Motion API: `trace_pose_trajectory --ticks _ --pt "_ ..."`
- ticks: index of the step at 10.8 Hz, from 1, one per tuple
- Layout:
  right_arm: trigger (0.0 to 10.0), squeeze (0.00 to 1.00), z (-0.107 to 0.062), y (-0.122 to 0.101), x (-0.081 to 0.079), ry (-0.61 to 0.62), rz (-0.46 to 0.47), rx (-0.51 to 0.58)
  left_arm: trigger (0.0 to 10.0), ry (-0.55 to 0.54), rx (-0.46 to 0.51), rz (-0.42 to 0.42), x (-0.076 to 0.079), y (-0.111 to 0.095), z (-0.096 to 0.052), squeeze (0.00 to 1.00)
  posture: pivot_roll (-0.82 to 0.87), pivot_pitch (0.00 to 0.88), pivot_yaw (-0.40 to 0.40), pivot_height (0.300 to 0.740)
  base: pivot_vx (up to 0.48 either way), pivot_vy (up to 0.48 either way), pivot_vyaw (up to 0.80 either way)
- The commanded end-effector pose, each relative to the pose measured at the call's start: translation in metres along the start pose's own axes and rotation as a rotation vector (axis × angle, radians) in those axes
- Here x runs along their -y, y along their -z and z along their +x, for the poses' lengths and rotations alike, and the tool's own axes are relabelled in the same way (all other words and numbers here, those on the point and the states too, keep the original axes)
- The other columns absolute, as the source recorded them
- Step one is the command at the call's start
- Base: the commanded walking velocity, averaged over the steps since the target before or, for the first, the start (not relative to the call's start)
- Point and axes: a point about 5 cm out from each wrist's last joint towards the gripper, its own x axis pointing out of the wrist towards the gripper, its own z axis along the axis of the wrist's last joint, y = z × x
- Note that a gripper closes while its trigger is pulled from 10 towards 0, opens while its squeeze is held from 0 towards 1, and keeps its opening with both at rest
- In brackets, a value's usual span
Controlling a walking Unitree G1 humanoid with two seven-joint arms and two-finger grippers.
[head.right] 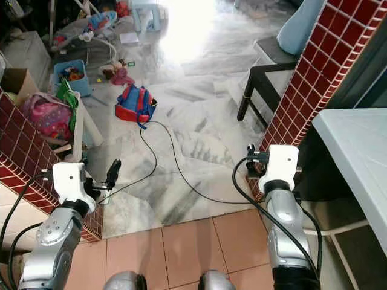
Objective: Restocking fridge
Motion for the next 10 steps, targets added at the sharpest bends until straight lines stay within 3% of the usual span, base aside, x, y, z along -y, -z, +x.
trace_pose_trajectory --ticks 1,3,4,5,6,10 --pt "10.0 0.00 0.0014 0.0022 0.0025 0.022 -0.024 -0.027 10.0 -0.003 -0.006 0.007 0.0001 -0.0014 -0.0022 0.00 0.01 0.077 0.020 0.740 0.000 0.000 0.00" --pt "10.0 0.00 0.0002 0.0019 -0.0017 0.066 -0.043 0.005 10.0 -0.035 -0.032 0.011 -0.0018 0.0030 -0.0058 0.00 0.02 0.086 0.012 0.740 0.000 0.000 0.00" --pt "10.0 0.00 -0.0015 0.0006 -0.0073 -0.061 -0.001 -0.003 10.0 -0.023 -0.050 0.005 -0.0028 0.0058 -0.0084 0.00 0.02 0.089 0.007 0.740 0.000 0.000 0.00" --pt "10.0 0.00 -0.0007 0.0031 -0.0046 -0.056 0.033 -0.020 10.0 -0.012 -0.053 0.006 -0.0006 0.0073 -0.0098 0.00 0.02 0.088 0.004 0.740 0.000 0.000 0.00" --pt "10.0 0.00 -0.0013 0.0003 -0.0061 -0.081 0.025 0.012 10.0 -0.008 -0.056 0.003 0.0016 0.0075 -0.0099 0.00 0.02 0.087 0.005 0.740 0.000 0.000 0.00" --pt "10.0 0.00 -0.0003 0.0057 -0.0050 -0.075 0.007 -0.036 10.0 -0.013 -0.056 -0.006 0.0038 0.0082 -0.0097 0.00 0.01 0.089 0.001 0.740 0.000 0.000 0.00"
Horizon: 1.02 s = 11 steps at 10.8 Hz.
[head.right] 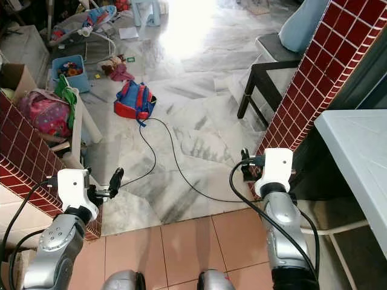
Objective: Restocking fridge
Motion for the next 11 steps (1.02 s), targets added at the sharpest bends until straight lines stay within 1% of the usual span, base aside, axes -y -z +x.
trace_pose_trajectory --ticks 1,2,3,4,5,6,7,8,9,10,11 --pt "10.0 0.00 0.0020 -0.0028 0.0028 0.027 -0.037 0.002 10.0 -0.007 0.013 0.005 -0.0017 -0.0031 -0.0013 0.00 0.02 0.089 0.001 0.740 0.000 0.000 0.00" --pt "10.0 0.00 0.0011 -0.0009 0.0018 0.041 0.050 0.001 10.0 -0.012 0.021 0.003 -0.0032 -0.0039 -0.0015 0.00 0.01 0.091 0.003 0.740 0.000 0.000 0.00" --pt "10.0 0.00 -0.0008 -0.0010 0.0016 0.054 0.016 0.016 10.0 -0.024 0.013 0.017 -0.0048 -0.0020 -0.0015 0.00 0.01 0.092 0.005 0.740 0.000 0.000 0.00" --pt "10.0 0.00 -0.0020 0.0009 -0.0008 0.040 0.046 -0.006 10.0 -0.026 0.008 0.013 -0.0051 -0.0013 -0.0010 0.00 0.01 0.092 0.007 0.740 0.000 0.000 0.00" --pt "10.0 0.00 -0.0048 0.0006 -0.0041 0.014 0.063 0.003 10.0 -0.019 0.009 0.011 -0.0049 -0.0017 -0.0002 0.00 0.01 0.093 0.008 0.740 0.000 0.000 0.00" --pt "10.0 1.00 -0.0055 0.0006 -0.0044 0.010 0.073 0.005 10.0 -0.009 0.013 0.004 -0.0044 -0.0024 0.0006 1.00 0.01 0.091 0.010 0.740 0.000 0.000 0.00" --pt "10.0 1.00 -0.0044 0.0017 -0.0032 0.021 0.059 0.002 10.0 -0.019 0.014 0.014 -0.0053 -0.0028 0.0013 1.00 0.01 0.090 0.011 0.740 0.000 0.000 0.00" --pt "10.0 0.75 -0.0035 0.0017 -0.0030 0.018 0.061 0.001 10.0 -0.034 0.008 0.037 -0.0063 -0.0027 0.0023 1.00 0.01 0.090 0.012 0.740 0.000 0.000 0.00" --pt "0.1 0.00 -0.0052 -0.0009 -0.0041 -0.002 0.075 0.027 5.5 -0.004 0.059 0.034 -0.0037 -0.0079 0.0004 0.93 0.01 0.089 0.011 0.740 0.000 0.000 0.00" --pt "0.0 0.00 -0.0062 0.0000 -0.0044 -0.006 0.076 0.022 0.0 0.024 0.078 0.006 -0.0031 -0.0099 -0.0010 0.03 0.01 0.089 0.011 0.740 0.000 0.000 0.00" --pt "0.0 0.00 -0.0062 0.0007 -0.0049 -0.012 0.080 0.017 0.0 0.017 0.080 0.029 -0.0040 -0.0104 -0.0018 0.00 0.01 0.089 0.011 0.740 0.000 0.000 0.00"
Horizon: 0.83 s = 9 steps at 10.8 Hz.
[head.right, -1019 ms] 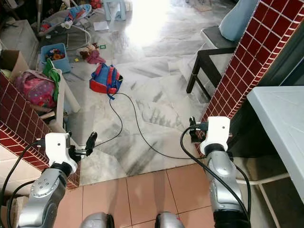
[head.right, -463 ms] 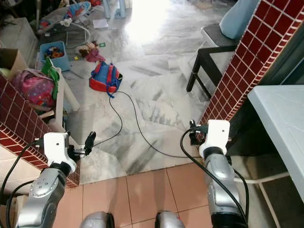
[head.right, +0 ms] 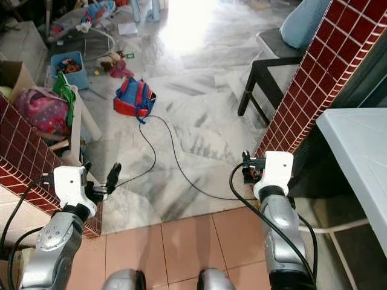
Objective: Restocking fridge
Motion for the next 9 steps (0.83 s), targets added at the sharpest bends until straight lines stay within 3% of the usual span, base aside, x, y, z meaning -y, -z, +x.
trace_pose_trajectory --ticks 1,2,3,9 --pt "0.0 0.00 -0.0015 -0.0024 0.0006 0.001 0.004 0.011 2.6 0.001 0.005 0.014 -0.0016 -0.0018 -0.0017 0.00 0.01 0.090 0.011 0.740 0.000 0.000 0.00" --pt "10.0 0.00 -0.0006 -0.0026 0.0005 -0.001 0.002 0.015 10.0 -0.008 -0.007 0.026 -0.0024 0.0001 -0.0007 0.00 0.01 0.091 0.010 0.740 0.000 0.000 0.00" --pt "10.0 1.00 -0.0001 -0.0039 0.0008 0.004 0.018 0.024 10.0 0.003 0.019 -0.008 -0.0019 -0.0021 -0.0004 1.00 0.01 0.090 0.009 0.740 0.000 0.000 0.00" --pt "10.0 1.00 0.0004 -0.0013 0.0024 0.020 0.047 0.008 10.0 -0.063 -0.028 -0.013 -0.0041 0.0061 0.0010 1.00 0.00 0.092 0.005 0.740 0.000 0.000 0.00"
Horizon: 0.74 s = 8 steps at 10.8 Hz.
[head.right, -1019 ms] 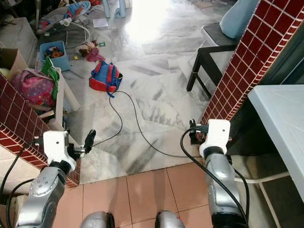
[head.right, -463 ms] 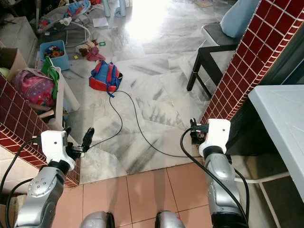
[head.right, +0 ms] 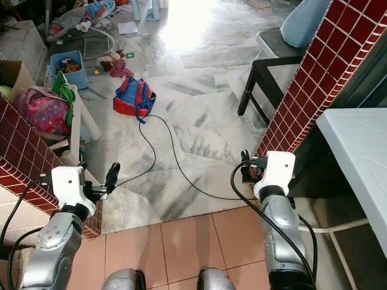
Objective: Restocking fridge
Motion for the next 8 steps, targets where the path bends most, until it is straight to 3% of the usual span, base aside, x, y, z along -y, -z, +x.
trace_pose_trajectory --ticks 1,2,3,4,5,7,8 --pt "10.0 1.00 0.001 -0.004 0.002 0.005 0.010 0.014 10.0 -0.053 -0.006 0.022 -0.006 0.000 0.001 1.00 0.00 0.089 0.007 0.740 0.000 0.000 0.00" --pt "10.0 1.00 0.003 -0.008 0.003 0.008 0.008 0.029 10.0 -0.100 0.030 0.054 -0.010 -0.006 0.003 1.00 0.00 0.087 0.007 0.740 0.000 0.000 0.00" --pt "10.0 1.00 0.005 -0.014 0.006 0.014 0.008 0.047 10.0 -0.154 0.105 0.141 -0.015 -0.017 0.006 1.00 -0.01 0.083 0.007 0.740 0.000 0.000 0.00" --pt "10.0 0.00 0.006 -0.014 0.006 -0.015 0.003 0.051 10.0 -0.116 0.104 0.127 -0.014 -0.015 0.007 1.00 -0.01 0.060 0.006 0.740 0.000 0.000 0.00" --pt "10.0 0.00 0.003 -0.011 0.007 -0.013 -0.001 0.045 10.0 -0.094 0.106 0.159 -0.014 -0.014 0.006 0.00 -0.02 0.026 0.010 0.740 0.000 0.000 0.00" --pt "10.0 0.00 -0.004 -0.006 0.002 -0.023 -0.070 0.018 10.0 -0.121 0.118 0.168 -0.018 -0.011 -0.002 0.00 -0.02 0.000 0.013 0.740 0.000 0.000 0.00" --pt "10.0 0.00 -0.007 -0.008 -0.005 -0.064 -0.032 0.051 10.0 -0.144 0.114 0.166 -0.018 -0.007 -0.005 0.00 -0.02 0.002 0.018 0.740 0.000 0.000 0.00"
